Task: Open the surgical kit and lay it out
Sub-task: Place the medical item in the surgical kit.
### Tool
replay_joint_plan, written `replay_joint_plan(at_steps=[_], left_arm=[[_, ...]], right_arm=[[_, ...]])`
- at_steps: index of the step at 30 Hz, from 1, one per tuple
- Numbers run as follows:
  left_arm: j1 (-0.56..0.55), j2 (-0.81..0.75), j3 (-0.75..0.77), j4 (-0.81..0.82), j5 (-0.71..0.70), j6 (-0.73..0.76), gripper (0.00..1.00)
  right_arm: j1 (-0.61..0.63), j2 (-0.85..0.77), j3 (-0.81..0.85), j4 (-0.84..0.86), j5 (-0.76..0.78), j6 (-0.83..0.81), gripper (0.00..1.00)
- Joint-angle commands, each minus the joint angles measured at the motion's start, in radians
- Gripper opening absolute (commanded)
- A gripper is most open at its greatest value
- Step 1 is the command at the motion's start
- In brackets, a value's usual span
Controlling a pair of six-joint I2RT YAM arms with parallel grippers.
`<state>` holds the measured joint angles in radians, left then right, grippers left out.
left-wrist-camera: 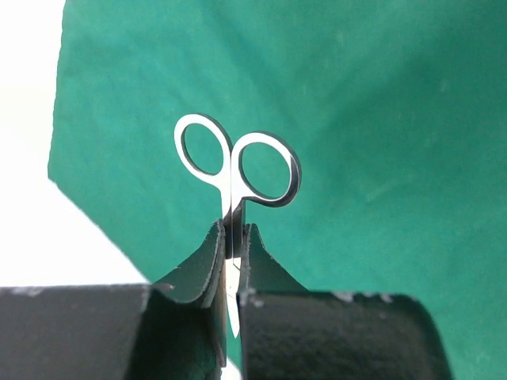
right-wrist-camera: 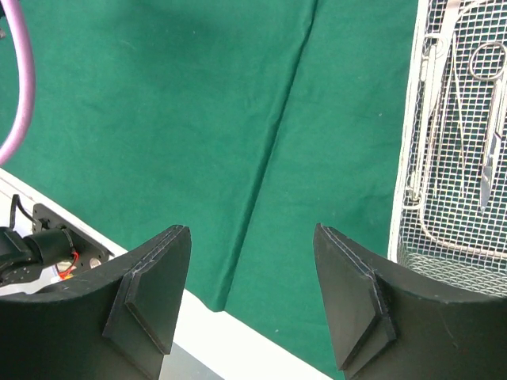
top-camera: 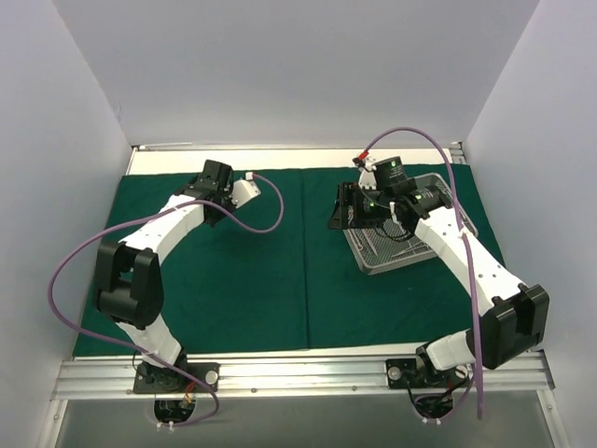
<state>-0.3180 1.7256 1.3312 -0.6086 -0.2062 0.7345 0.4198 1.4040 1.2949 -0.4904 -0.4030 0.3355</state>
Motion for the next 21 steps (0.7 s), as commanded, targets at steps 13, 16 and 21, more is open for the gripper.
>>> replay_joint_plan(at_steps=[13, 16, 21], left_arm=[[0.312, 0.189, 0.327, -0.339, 0.025, -0.718, 0.02], [0.378, 0.285, 0.425, -0.456, 0.079, -0.875, 0.02], [0.389, 0.324, 0.419, -0.418, 0.111, -1.023, 0.02]], right_arm=[[-0.001, -0.005, 0.035, -0.008, 0.029, 0.004, 0.63], [-0.001, 0.015, 0.052, -0.01, 0.035, 0.0, 0.63], [-0.006, 0.056, 0.064, -0.011, 0.061, 0.003, 0.63]])
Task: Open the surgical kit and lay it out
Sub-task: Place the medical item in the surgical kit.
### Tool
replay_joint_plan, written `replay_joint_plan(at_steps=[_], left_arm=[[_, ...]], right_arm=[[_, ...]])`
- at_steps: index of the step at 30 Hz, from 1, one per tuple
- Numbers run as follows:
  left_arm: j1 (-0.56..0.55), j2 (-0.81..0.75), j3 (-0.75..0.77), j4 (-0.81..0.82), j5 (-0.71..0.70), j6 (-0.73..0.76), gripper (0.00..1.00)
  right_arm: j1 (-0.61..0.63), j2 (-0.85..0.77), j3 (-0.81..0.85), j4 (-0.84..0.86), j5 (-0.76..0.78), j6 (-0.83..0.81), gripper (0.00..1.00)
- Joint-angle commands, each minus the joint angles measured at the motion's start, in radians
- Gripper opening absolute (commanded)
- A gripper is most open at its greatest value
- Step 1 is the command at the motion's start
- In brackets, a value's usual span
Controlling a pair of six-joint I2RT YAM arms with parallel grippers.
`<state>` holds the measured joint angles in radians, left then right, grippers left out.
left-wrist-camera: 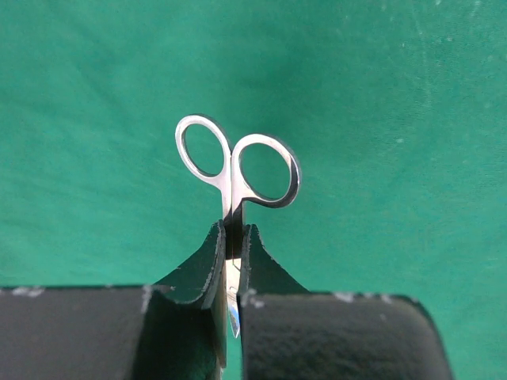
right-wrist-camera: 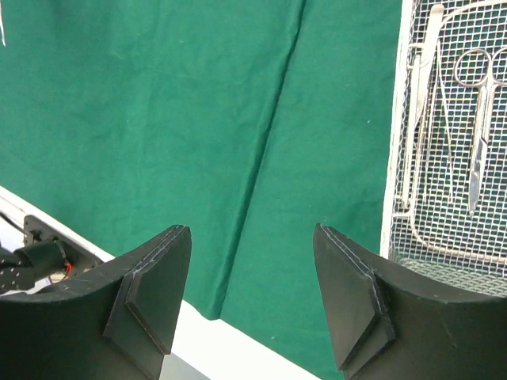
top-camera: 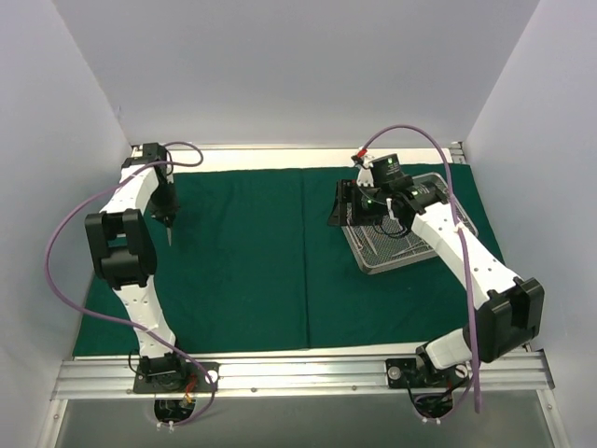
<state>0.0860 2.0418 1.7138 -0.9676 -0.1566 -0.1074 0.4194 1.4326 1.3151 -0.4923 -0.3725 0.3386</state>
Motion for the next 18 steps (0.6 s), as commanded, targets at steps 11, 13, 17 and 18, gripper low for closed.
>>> replay_joint_plan(at_steps=[11, 13, 17, 18], left_arm=[[-0.005, 0.156, 0.21, -0.094, 0.02, -0.462, 0.02], [-0.003, 0.179, 0.24, -0.103, 0.022, -0.491, 0.02], [-0.008, 0.228, 0.297, -0.138, -0.03, -0.514, 0.02], [-0.014, 0.235, 0.306, -0.138, -0.041, -0.512, 0.02]], right_arm=[[-0.008, 0.039, 0.072, -0.018, 0.07, -0.018, 0.63], [-0.016, 0.038, 0.076, -0.028, 0.081, -0.038, 0.63], [-0.036, 0.043, 0.079, -0.037, 0.078, -0.049, 0.63], [-0.037, 0.045, 0.079, -0.037, 0.078, -0.052, 0.63]])
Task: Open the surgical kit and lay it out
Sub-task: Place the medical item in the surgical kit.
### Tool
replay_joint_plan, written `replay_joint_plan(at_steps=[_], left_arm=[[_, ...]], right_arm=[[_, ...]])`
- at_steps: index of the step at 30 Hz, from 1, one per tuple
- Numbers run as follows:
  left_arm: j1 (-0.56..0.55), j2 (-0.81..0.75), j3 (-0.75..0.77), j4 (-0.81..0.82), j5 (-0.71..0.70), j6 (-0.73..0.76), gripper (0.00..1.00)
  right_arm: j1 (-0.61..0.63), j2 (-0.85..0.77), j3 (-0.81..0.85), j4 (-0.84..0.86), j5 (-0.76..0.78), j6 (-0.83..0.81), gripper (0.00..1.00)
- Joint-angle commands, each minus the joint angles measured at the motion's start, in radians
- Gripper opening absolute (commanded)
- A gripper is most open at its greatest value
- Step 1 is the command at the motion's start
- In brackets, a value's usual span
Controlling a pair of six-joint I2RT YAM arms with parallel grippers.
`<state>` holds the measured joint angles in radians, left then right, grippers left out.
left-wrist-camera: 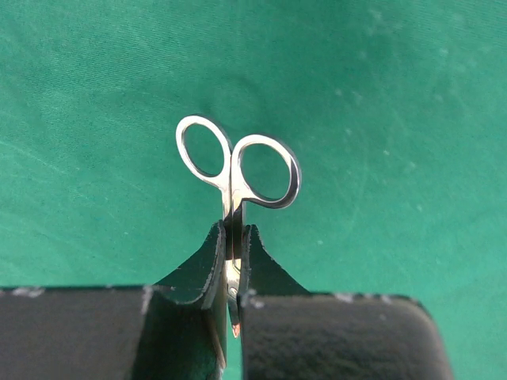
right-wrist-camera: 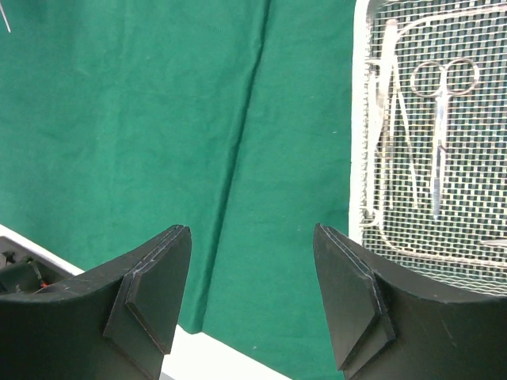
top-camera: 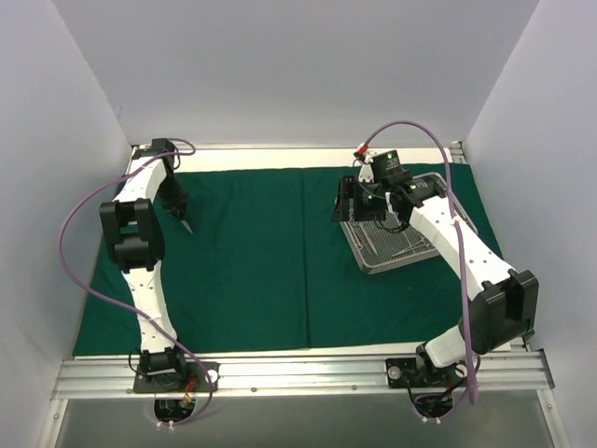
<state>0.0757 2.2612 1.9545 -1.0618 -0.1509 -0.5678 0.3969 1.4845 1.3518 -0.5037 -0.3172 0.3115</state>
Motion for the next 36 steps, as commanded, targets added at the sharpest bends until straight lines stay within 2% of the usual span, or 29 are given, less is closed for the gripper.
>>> replay_joint_plan(at_steps=[1, 11, 15, 18, 19, 24, 25, 26, 28, 29, 30, 32, 33, 35, 36], left_arm=[[-0.016, 0.021, 0.096, -0.058, -0.055, -0.055, 0.02], [-0.043, 0.092, 0.147, -0.073, -0.087, -0.119, 0.03], [-0.05, 0.109, 0.158, -0.092, -0.098, -0.116, 0.23], [-0.051, 0.106, 0.156, -0.09, -0.104, -0.11, 0.29], [-0.051, 0.104, 0.156, -0.084, -0.104, -0.107, 0.39], [-0.053, 0.089, 0.161, -0.072, -0.098, -0.087, 0.51], [-0.054, 0.083, 0.161, -0.07, -0.099, -0.083, 0.56], [-0.053, 0.065, 0.159, -0.069, -0.104, -0.08, 0.67], [-0.054, 0.023, 0.153, -0.058, -0.096, -0.063, 0.69], [-0.056, 0.006, 0.153, -0.056, -0.095, -0.055, 0.93], [-0.062, -0.012, 0.153, -0.056, -0.098, -0.046, 0.94], [-0.108, -0.075, 0.144, -0.037, -0.099, 0.012, 0.94], [-0.128, -0.097, 0.142, -0.04, -0.114, 0.029, 0.94], [-0.189, -0.173, 0.1, -0.015, -0.131, 0.098, 0.94], [-0.209, -0.211, 0.06, 0.056, -0.119, 0.135, 0.94]], right_arm=[[-0.018, -0.007, 0.044, -0.027, 0.021, -0.028, 0.63], [-0.027, -0.001, 0.055, -0.042, 0.032, -0.049, 0.63], [-0.027, -0.004, 0.056, -0.042, 0.04, -0.054, 0.63], [-0.026, 0.002, 0.056, -0.042, 0.04, -0.054, 0.63], [-0.027, 0.003, 0.056, -0.041, 0.038, -0.054, 0.63], [-0.027, 0.014, 0.06, -0.036, 0.038, -0.054, 0.63], [-0.027, 0.017, 0.066, -0.036, 0.038, -0.052, 0.63], [-0.029, 0.022, 0.07, -0.039, 0.049, -0.048, 0.63], [-0.033, 0.028, 0.084, -0.045, 0.076, -0.037, 0.63], [-0.05, 0.031, 0.087, -0.048, 0.087, -0.031, 0.63], [-0.064, 0.039, 0.092, -0.056, 0.092, -0.017, 0.64], [-0.12, 0.068, 0.102, -0.094, 0.105, 0.007, 0.75], [-0.139, 0.077, 0.099, -0.102, 0.107, 0.027, 0.83], [-0.165, 0.111, 0.098, -0.104, 0.112, 0.04, 0.86], [-0.18, 0.123, 0.099, -0.105, 0.137, 0.063, 0.86]])
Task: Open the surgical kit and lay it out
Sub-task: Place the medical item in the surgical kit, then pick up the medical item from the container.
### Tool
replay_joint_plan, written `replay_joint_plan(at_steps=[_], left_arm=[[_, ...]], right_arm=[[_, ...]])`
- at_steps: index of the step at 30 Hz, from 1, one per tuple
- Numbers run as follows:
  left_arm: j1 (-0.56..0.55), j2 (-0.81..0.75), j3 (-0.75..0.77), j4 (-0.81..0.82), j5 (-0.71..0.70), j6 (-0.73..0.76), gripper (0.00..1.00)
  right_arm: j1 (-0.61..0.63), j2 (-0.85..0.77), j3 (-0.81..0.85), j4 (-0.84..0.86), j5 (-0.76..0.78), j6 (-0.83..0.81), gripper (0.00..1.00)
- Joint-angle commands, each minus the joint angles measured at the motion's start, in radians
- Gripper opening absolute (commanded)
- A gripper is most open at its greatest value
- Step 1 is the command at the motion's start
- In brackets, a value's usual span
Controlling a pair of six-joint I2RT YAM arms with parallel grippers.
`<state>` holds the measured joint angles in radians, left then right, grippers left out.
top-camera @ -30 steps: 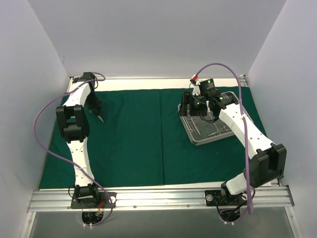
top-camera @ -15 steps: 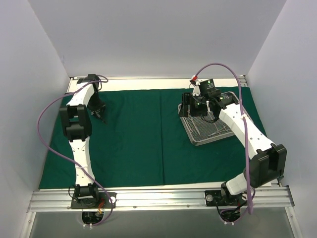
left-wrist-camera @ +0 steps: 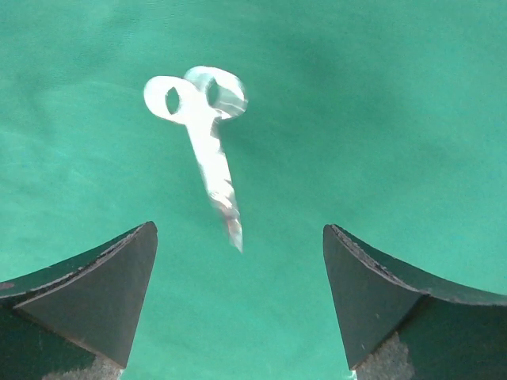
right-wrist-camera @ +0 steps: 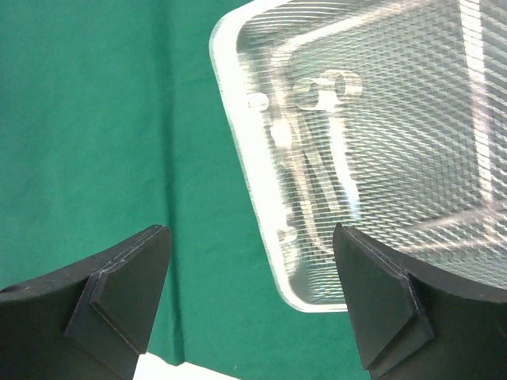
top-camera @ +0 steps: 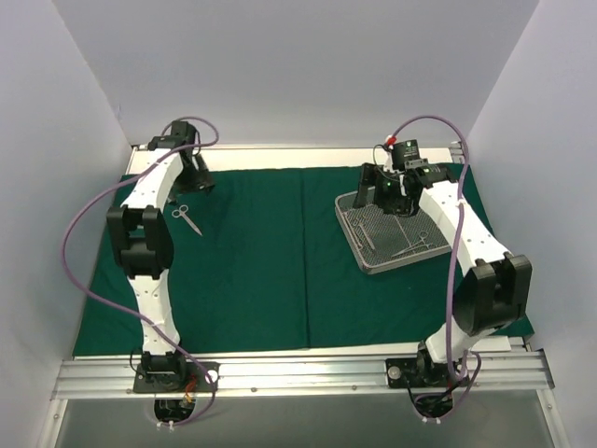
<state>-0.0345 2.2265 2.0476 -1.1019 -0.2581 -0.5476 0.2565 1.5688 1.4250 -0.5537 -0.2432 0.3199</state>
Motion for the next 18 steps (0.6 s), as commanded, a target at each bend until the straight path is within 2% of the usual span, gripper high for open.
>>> replay_joint_plan(at_steps=[1, 2, 3, 4, 6, 8, 10, 14, 16, 18], left_arm=[[-0.113, -0.271, -0.09, 0.152, 0.1, 0.138, 0.94], [-0.123, -0.324, -0.149, 0.206, 0.179, 0.152, 0.94], [-0.122, -0.373, -0.272, 0.25, 0.254, 0.15, 0.94], [-0.12, -0.468, -0.34, 0.357, 0.363, 0.132, 0.94], [-0.117, -0.524, -0.435, 0.375, 0.39, 0.086, 0.94], [-0.117, -0.564, -0.451, 0.366, 0.372, 0.107, 0.94], [-0.13, -0.605, -0.457, 0.3, 0.245, 0.103, 0.94], [-0.11, -0.646, -0.469, 0.275, 0.163, 0.185, 0.94], [-0.061, -0.643, -0.475, 0.275, 0.258, 0.202, 0.94], [-0.029, -0.636, -0.492, 0.307, 0.435, 0.212, 0.94]], right_arm=[[-0.048, 0.063, 0.031, -0.058, 0.074, 0.062, 0.85], [-0.057, 0.077, 0.035, -0.061, 0.085, 0.068, 0.84], [-0.068, 0.091, 0.049, -0.064, 0.102, 0.074, 0.81], [-0.089, 0.118, 0.054, -0.066, 0.126, 0.079, 0.79], [-0.112, 0.148, 0.081, -0.075, 0.163, 0.093, 0.72], [-0.155, 0.186, 0.097, -0.112, 0.209, 0.125, 0.68], [-0.192, 0.2, 0.086, -0.13, 0.232, 0.172, 0.64], [-0.24, 0.206, 0.023, -0.137, 0.303, 0.249, 0.63], [-0.266, 0.201, -0.029, -0.137, 0.295, 0.26, 0.63], [-0.316, 0.195, -0.063, -0.12, 0.279, 0.271, 0.62]])
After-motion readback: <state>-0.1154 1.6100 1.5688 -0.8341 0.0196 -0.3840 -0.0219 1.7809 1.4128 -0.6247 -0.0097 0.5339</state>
